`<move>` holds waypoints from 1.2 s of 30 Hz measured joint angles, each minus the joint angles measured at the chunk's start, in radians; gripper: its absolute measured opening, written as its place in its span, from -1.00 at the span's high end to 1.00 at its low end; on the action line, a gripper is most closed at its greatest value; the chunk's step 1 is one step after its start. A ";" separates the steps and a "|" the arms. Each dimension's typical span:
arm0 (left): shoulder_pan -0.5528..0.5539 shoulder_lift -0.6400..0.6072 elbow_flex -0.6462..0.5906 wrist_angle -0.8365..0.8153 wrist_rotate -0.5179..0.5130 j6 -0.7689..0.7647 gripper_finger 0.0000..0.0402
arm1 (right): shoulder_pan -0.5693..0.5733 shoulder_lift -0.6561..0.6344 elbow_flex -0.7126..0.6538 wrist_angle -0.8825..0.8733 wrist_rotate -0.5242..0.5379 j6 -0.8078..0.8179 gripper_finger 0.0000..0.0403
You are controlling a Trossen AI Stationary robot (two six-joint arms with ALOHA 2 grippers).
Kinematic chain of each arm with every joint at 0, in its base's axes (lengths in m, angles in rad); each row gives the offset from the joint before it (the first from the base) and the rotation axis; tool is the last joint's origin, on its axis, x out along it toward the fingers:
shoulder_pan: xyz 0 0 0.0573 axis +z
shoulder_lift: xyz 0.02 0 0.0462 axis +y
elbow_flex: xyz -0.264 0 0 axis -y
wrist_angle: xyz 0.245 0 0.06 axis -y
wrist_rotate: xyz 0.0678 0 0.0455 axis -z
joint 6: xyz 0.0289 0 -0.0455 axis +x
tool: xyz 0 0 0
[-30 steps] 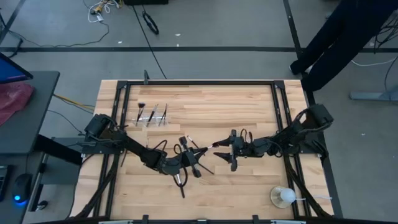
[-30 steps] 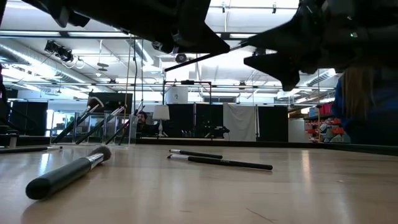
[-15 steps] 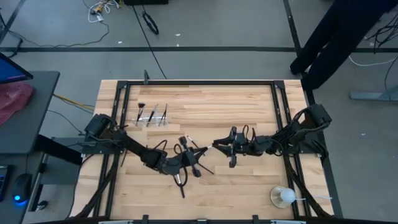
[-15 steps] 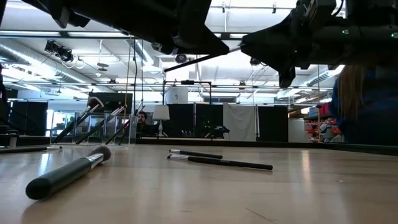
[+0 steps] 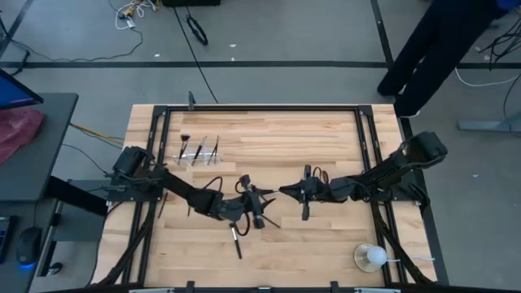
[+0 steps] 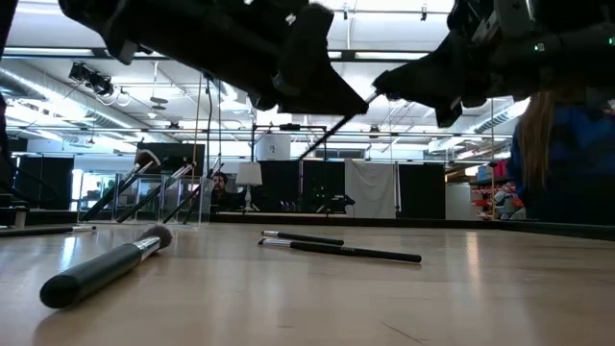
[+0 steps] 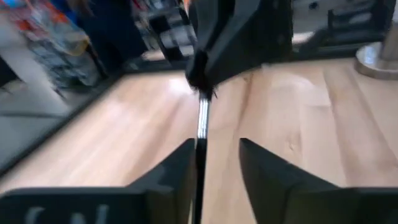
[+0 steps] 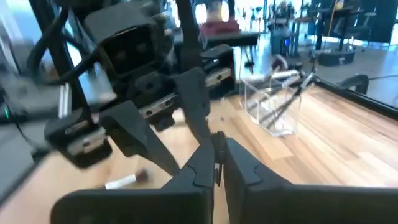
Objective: Put items in baskets/containers
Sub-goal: Put the eye groomer brush into the transparent organizer
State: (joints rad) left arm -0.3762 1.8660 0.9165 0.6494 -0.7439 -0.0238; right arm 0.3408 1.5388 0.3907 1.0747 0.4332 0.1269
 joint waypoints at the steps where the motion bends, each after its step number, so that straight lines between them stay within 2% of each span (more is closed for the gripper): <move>1: 0.009 0.000 0.000 -0.018 0.024 -0.021 0.25 | 0.000 -0.026 0.011 -0.066 0.000 -0.011 0.95; 5: 0.041 0.000 0.000 -0.043 0.090 -0.050 0.05 | 0.007 -0.088 0.086 -0.332 0.000 -0.065 0.95; 9: 0.058 0.000 0.000 -0.049 0.130 -0.065 0.08 | 0.014 -0.092 0.159 -0.493 -0.004 -0.087 0.95; 12: 0.061 0.000 0.000 -0.051 0.153 -0.073 0.25 | 0.014 -0.085 0.176 -0.520 -0.005 -0.094 0.95; 18: 0.060 0.000 0.000 -0.054 0.176 -0.070 0.81 | 0.015 -0.085 0.177 -0.518 -0.007 -0.093 0.95; 20: 0.060 0.000 0.000 -0.055 0.169 -0.066 0.91 | 0.014 -0.085 0.177 -0.518 -0.012 -0.083 0.91; 27: 0.035 -0.036 0.000 -0.104 0.033 -0.094 0.90 | 0.014 -0.086 0.163 -0.511 0.012 -0.059 0.60; 31: 0.014 -0.144 -0.015 -0.311 -0.133 -0.182 0.91 | 0.018 -0.086 0.126 -0.512 0.021 0.027 0.48; 36: 0.021 -0.340 -0.102 -0.593 -0.310 -0.408 0.90 | 0.040 -0.085 0.049 -0.398 0.023 0.101 0.42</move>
State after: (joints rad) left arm -0.3554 1.5259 0.8148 0.0563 -1.0538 -0.4318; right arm 0.3810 1.4536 0.4400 0.6765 0.4557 0.2277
